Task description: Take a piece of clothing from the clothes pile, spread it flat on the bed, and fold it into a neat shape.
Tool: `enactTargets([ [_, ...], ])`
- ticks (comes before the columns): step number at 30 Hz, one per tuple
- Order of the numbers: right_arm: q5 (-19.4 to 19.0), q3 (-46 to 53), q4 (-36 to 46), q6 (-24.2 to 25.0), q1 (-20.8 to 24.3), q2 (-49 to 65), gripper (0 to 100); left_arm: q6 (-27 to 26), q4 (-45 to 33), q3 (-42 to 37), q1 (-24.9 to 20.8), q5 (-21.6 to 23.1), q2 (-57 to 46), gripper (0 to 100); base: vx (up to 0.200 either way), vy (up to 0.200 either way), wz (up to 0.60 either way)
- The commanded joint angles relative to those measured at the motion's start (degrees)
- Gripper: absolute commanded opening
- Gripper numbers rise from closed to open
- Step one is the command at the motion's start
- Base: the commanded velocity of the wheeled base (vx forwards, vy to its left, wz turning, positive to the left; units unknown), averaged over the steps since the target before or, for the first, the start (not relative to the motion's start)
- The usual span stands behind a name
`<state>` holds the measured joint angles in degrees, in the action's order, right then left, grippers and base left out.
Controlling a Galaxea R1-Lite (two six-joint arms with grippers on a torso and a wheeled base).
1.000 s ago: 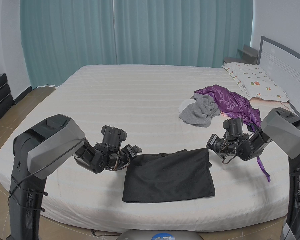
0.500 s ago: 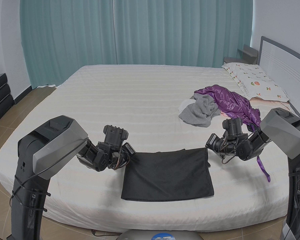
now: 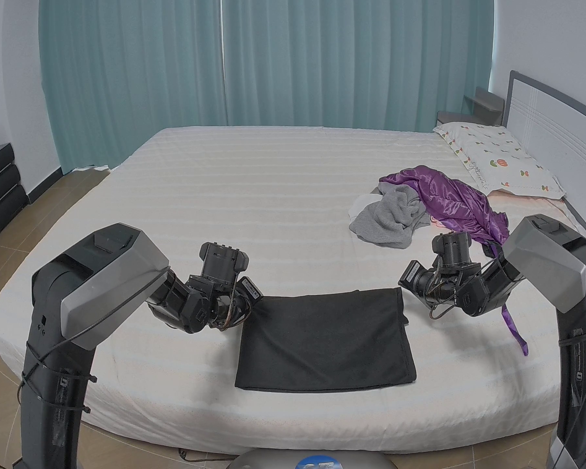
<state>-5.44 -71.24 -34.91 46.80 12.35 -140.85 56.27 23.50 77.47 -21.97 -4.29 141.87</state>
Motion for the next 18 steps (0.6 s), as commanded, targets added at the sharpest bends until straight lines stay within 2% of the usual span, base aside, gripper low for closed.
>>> enactTargets([
  [1,-0.10,-0.13,-0.33,-0.22,0.04,-1.18,100,0.15,-0.04,-0.04,0.08,0.34,0.16,0,0.000,0.000,0.00],
  [2,-0.45,0.49,-0.42,-0.13,0.13,-0.65,100,0.24,-0.04,-0.13,0.08,0.34,0.16,100,0.000,0.000,0.00],
  [4,-0.98,1.28,-0.51,-0.13,0.22,0.05,100,0.24,-0.04,-0.13,0.08,0.34,-0.02,100,0.000,0.000,0.00],
  [6,-4.23,6.11,-1.91,-0.31,-0.04,4.53,100,0.24,0.05,-1.53,0.43,0.34,-1.42,100,0.000,0.000,0.00],
  [7,-4.49,6.47,-2.09,-0.31,-0.04,4.80,100,0.15,0.05,-1.71,0.43,0.34,-1.51,100,0.000,0.000,0.00],
  [8,-7.83,11.65,-4.99,-0.74,-0.22,8.14,100,0.24,0.75,-3.91,1.05,0.60,-3.36,100,0.000,0.000,0.00],
  [11,-12.93,21.32,-11.67,-1.18,-0.48,13.76,100,0.42,0.84,-7.51,2.63,2.53,-7.05,100,0.000,0.000,0.00],
  [14,-13.90,26.24,-13.07,-1.36,0.04,15.87,100,0.77,0.84,-10.50,3.86,4.47,-9.95,100,0.000,0.000,0.00],
  [15,-14.25,30.46,-13.51,-1.62,0.92,17.54,100,2.09,0.84,-13.93,4.30,6.49,-12.41,100,0.000,0.000,0.00],
  [18,-14.34,35.91,-14.30,-2.94,2.33,18.77,100,5.08,1.19,-20.08,4.21,7.81,-14.87,100,0.000,0.000,0.00],
])
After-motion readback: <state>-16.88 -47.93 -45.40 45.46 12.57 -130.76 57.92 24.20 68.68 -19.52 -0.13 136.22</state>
